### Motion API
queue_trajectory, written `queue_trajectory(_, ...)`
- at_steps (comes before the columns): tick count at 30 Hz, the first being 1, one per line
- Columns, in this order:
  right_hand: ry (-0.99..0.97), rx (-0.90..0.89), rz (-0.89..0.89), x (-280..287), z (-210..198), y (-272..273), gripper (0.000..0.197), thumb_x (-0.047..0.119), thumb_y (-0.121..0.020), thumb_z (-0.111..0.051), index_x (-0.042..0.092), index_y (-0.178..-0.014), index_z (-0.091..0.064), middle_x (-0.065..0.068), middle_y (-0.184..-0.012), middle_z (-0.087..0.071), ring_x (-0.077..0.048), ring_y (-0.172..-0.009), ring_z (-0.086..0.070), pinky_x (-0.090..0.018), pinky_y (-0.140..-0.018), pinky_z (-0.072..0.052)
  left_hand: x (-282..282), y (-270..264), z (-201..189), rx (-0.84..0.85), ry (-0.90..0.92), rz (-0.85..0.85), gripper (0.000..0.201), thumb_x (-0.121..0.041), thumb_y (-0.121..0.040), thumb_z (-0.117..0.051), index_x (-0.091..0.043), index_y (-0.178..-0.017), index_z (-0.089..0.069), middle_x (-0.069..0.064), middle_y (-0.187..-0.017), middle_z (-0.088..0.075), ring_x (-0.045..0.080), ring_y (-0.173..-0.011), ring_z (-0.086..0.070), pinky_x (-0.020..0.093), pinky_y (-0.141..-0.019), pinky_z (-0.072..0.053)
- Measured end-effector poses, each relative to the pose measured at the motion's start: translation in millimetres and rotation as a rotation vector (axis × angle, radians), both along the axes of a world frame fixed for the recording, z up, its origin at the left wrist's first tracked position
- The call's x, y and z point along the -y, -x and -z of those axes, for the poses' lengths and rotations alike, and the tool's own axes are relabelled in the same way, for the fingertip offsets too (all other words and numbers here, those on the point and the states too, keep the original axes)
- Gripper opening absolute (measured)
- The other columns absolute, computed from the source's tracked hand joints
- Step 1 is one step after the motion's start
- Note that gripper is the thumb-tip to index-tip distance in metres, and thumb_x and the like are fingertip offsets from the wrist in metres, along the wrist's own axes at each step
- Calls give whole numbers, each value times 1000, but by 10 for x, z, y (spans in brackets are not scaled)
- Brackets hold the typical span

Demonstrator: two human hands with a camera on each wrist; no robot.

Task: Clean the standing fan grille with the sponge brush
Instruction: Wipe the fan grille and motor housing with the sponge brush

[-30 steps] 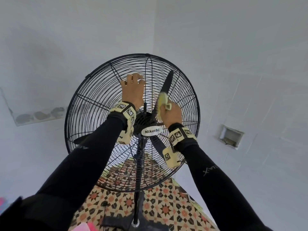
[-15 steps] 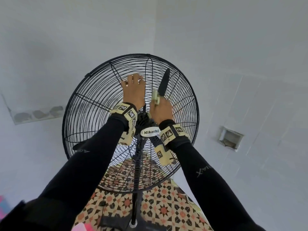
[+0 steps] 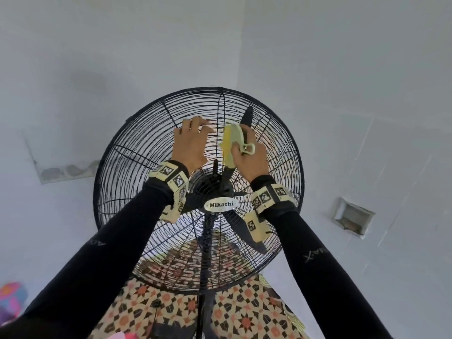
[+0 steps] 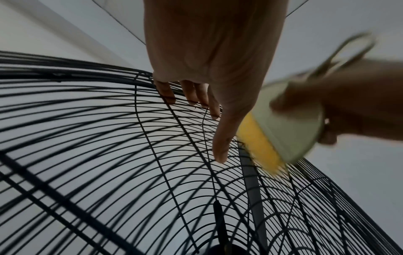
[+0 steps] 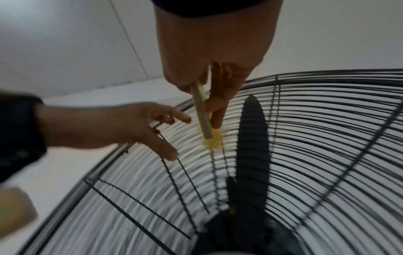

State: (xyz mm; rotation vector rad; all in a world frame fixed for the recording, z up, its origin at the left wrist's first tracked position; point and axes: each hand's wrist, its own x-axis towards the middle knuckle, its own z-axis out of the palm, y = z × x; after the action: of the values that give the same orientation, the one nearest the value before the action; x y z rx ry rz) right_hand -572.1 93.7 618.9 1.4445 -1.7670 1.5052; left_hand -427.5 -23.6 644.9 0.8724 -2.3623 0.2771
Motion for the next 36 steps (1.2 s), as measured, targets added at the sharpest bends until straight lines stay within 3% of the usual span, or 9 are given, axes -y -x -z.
queue_trajectory(4,-70,266,300,-48,118,182,68,26,-100,-54,16,-159,-22,-13,-94,-67,-28,-83,-67,-44,-72,-61,-27,89,-21,-16,-32,-46,83,-7,-68,-86,-21,-141,-49,5,-150,-32,33,-141,-26,51,-112,-31)
queue_trajectory(8,-42,-1,-24,57,43,24,59,20,-102,-53,14,-156,-31,-9,-88,-66,-22,-69,-66,-27,-60,-58,-148,219,-26,-20,-15,-99,83,-30,-69,-92,-19,-139,-49,8,-148,-35,36,-141,-27,56,-112,-32)
queue_trajectory(10,-52,-39,-107,86,14,76,56,19,-101,-52,15,-155,-35,-8,-84,-67,-22,-65,-65,-29,-58,-58,-176,214,-22,-30,-2,-117,85,-43,-67,-93,-18,-137,-50,8,-146,-36,35,-138,-30,56,-109,-33)
queue_trajectory(13,-47,129,90,30,31,355,57,23,-101,-52,13,-154,-34,-15,-93,-68,-30,-82,-67,-44,-73,-60,-145,176,-31,-24,-1,-138,84,-41,-68,-93,-21,-137,-50,7,-147,-36,33,-137,-32,55,-108,-35)
queue_trajectory(18,-154,-92,-208,-91,79,446,58,30,-103,-44,24,-158,-28,-7,-94,-66,-16,-67,-62,-25,-57,-55,-215,238,-34,-39,-27,-173,83,-34,-66,-94,-20,-136,-51,9,-148,-37,36,-140,-31,56,-111,-35)
queue_trajectory(23,-165,88,64,-155,2,678,51,31,-96,-52,20,-145,-40,-14,-96,-65,-31,-86,-62,-45,-76,-58,-267,183,-12,-32,10,-147,80,-30,-71,-91,-21,-141,-53,6,-151,-40,36,-138,-35,55,-107,-41)
queue_trajectory(27,-39,118,20,-103,-271,545,55,35,-97,-50,22,-149,-37,-11,-95,-66,-27,-83,-65,-39,-70,-60,-329,160,-5,-33,32,-135,75,-39,-76,-87,-23,-142,-55,4,-152,-41,34,-138,-35,56,-107,-38)
queue_trajectory(32,-240,18,98,32,-528,249,74,11,-99,-57,12,-160,-15,-22,-134,-53,-34,-111,-61,-39,-86,-51,-349,138,-35,12,44,-140,76,-54,-78,-81,-25,-144,-56,2,-153,-39,33,-139,-34,58,-108,-37)
queue_trajectory(36,-174,-45,-93,144,-542,95,68,16,-99,-55,17,-159,-23,-18,-117,-62,-33,-104,-61,-44,-89,-53,-322,140,-39,-46,31,-115,67,-48,-79,-80,-24,-138,-61,1,-150,-44,31,-135,-37,59,-106,-40)
